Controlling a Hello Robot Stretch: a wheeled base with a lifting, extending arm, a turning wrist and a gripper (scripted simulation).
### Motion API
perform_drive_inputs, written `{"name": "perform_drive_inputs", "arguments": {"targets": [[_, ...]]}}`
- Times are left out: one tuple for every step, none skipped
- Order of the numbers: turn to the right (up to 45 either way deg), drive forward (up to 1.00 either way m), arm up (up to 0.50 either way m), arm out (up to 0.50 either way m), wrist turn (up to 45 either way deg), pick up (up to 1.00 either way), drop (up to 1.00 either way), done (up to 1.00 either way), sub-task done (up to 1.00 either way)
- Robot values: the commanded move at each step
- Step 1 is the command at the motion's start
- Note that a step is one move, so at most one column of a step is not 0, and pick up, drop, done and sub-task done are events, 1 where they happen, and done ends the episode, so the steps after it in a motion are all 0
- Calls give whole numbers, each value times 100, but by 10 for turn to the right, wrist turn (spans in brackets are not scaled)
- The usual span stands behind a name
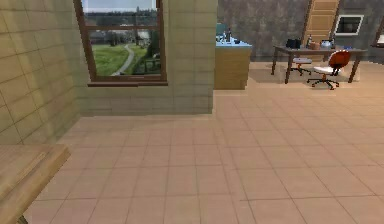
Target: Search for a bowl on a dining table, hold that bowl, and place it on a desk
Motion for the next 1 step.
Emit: {"name": "perform_drive_inputs", "arguments": {"targets": [[-90,0,0,0,0,0,0,0,0]]}}
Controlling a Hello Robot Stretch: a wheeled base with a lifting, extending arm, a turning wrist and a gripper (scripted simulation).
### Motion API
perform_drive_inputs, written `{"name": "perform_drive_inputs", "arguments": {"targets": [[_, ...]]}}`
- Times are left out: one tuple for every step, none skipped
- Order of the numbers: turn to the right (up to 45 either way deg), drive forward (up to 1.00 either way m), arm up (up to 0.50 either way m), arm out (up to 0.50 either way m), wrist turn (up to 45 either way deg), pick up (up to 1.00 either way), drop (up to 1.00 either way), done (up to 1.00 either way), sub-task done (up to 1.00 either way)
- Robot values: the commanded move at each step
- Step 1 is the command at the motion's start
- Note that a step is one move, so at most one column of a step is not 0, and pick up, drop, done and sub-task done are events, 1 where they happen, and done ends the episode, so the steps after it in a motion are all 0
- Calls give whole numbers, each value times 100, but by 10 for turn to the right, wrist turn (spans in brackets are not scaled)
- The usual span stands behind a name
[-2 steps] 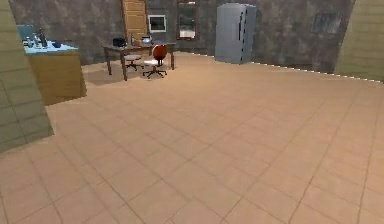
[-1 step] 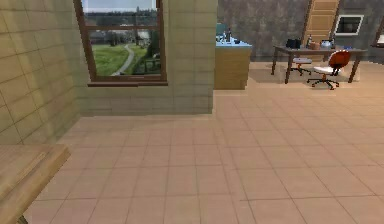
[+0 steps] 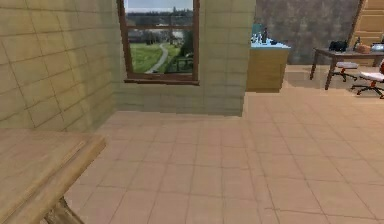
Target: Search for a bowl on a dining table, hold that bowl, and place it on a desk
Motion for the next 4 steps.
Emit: {"name": "perform_drive_inputs", "arguments": {"targets": [[450,0,0,0,0,0,0,0,0],[450,0,0,0,0,0,0,0,0],[270,0,0,0,0,0,0,0,0],[450,0,0,0,0,0,0,0,0]]}}
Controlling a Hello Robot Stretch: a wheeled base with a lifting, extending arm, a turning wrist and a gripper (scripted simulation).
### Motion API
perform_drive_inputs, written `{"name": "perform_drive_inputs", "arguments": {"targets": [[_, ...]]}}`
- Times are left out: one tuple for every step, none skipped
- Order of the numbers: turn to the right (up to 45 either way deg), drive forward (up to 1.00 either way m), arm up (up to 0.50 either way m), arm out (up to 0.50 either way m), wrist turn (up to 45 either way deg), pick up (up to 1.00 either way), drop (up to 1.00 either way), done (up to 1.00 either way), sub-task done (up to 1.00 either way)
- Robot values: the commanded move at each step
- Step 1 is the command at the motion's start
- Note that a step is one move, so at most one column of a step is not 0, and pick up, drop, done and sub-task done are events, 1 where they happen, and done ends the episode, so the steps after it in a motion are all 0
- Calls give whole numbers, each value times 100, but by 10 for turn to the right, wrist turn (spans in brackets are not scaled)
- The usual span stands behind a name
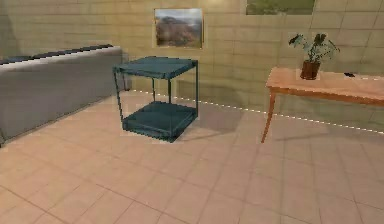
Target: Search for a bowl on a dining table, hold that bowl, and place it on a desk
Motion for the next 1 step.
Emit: {"name": "perform_drive_inputs", "arguments": {"targets": [[450,0,0,0,0,0,0,0,0]]}}
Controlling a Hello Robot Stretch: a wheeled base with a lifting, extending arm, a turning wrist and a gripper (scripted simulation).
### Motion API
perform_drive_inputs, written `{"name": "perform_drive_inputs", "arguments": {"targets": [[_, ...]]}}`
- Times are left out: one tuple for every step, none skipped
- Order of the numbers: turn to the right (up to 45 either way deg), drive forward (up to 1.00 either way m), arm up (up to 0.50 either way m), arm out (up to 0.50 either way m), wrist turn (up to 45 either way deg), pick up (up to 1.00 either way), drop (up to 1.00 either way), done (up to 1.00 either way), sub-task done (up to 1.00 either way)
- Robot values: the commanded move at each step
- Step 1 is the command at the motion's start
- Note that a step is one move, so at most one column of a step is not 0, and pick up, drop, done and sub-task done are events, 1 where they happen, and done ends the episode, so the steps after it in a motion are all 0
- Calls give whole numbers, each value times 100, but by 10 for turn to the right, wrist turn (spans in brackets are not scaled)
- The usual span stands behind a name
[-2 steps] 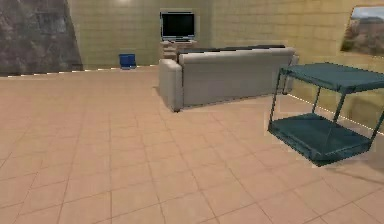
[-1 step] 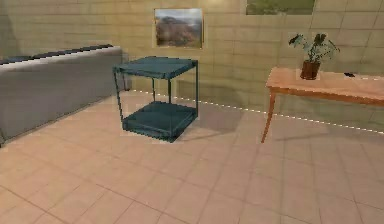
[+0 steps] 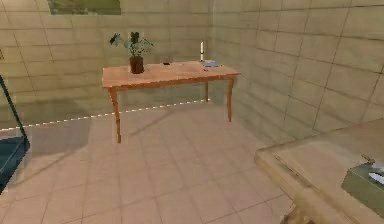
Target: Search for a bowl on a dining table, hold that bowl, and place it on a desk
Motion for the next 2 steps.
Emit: {"name": "perform_drive_inputs", "arguments": {"targets": [[450,0,0,0,0,0,0,0,0],[240,0,0,0,0,0,0,0,0]]}}
